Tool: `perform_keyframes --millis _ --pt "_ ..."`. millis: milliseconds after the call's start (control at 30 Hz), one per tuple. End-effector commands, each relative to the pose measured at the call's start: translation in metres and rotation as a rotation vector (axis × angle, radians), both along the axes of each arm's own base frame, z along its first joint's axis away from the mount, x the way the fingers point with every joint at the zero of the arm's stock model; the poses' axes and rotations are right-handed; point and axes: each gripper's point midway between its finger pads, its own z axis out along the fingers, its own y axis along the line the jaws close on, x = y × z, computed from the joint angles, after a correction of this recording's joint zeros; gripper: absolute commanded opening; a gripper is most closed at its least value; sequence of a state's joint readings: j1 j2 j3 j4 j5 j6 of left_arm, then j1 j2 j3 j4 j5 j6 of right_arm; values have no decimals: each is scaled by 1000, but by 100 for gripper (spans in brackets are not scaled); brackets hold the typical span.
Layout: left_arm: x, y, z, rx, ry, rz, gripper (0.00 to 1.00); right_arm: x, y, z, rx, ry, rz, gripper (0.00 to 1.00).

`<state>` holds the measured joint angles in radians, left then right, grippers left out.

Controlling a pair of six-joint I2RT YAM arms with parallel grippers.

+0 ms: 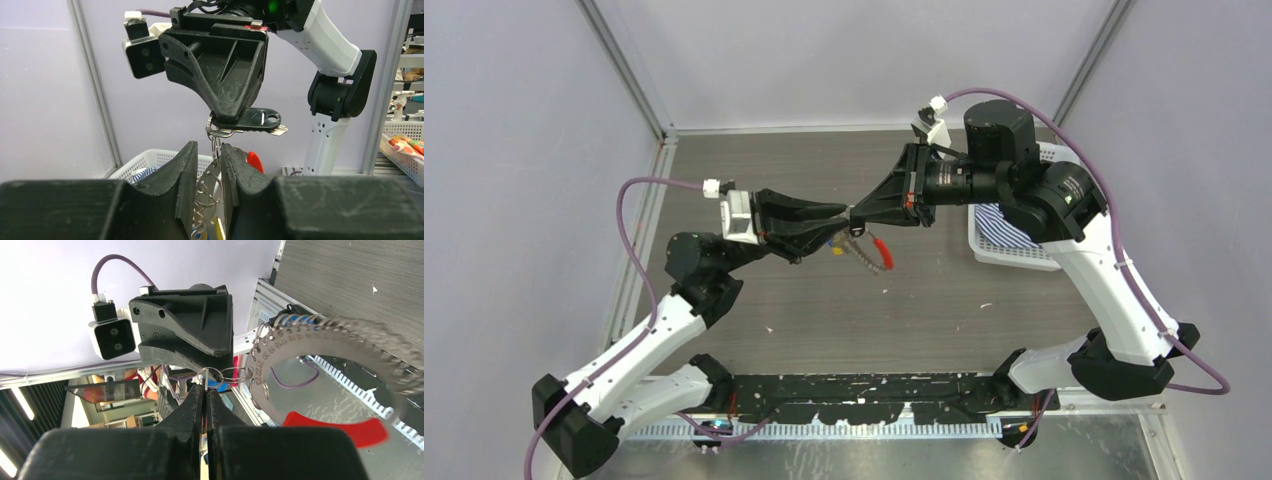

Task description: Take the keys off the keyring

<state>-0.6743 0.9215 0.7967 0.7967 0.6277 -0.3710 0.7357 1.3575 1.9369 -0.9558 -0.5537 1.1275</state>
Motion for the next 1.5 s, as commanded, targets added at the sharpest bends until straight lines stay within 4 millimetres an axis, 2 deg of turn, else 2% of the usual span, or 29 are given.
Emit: perform_keyframes --millis 0,233,400,700,1000,1200,1467 --pt "-14 6 20 -28 -65 -15 25 -5 1 17 58 -58 37 1" --pt "-9 -3 16 -10 -44 -36 25 -5 2 19 65 -63 37 1" --pt "-10 -5 17 -13 -46 -41 21 -4 3 18 63 -63 39 1" --pt "-8 -4 18 -26 -32 -22 1 -4 3 18 64 -65 39 1" --pt "-10 0 11 -38 -68 26 1 9 -6 24 74 -51 -96 1" --pt "-11 5 9 -58 -80 57 1 28 -26 17 91 16 -256 1" --pt "-10 9 10 -66 -89 84 0 31 -39 4 125 46 -268 1"
